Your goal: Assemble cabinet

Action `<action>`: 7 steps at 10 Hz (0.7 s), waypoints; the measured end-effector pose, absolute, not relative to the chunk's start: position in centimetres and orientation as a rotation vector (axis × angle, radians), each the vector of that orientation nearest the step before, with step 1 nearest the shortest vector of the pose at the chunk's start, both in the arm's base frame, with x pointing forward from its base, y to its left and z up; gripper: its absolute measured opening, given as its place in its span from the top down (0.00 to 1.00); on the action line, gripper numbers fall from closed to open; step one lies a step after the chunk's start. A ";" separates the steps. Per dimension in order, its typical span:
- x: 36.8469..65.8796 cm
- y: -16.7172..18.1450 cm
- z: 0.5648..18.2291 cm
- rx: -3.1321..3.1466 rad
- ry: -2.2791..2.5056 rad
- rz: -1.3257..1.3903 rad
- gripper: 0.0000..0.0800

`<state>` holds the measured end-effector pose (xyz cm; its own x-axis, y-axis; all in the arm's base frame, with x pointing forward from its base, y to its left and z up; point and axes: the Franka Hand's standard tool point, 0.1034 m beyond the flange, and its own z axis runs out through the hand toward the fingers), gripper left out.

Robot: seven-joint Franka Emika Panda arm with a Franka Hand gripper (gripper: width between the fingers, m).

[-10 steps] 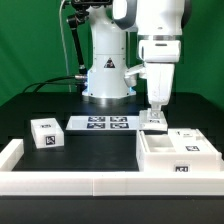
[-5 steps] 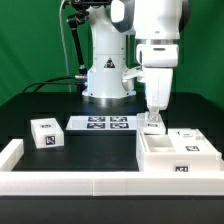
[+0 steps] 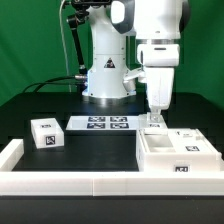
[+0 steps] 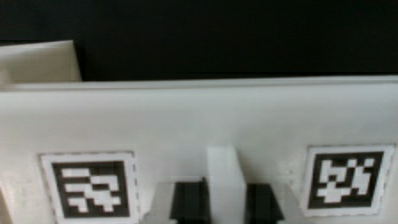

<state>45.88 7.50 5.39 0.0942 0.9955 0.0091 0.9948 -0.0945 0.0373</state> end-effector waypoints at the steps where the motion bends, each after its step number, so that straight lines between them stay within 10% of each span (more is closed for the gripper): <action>1: 45.9 7.5 5.4 2.309 2.100 0.045 0.91; 7: 47.0 7.3 5.4 2.288 2.117 0.058 0.91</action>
Offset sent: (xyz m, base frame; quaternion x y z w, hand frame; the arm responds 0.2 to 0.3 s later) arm 0.0083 -0.0011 -0.0011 0.0067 0.0016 -0.0152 0.9999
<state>46.99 7.25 5.36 0.0771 0.9970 0.0111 0.9961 -0.0775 0.0424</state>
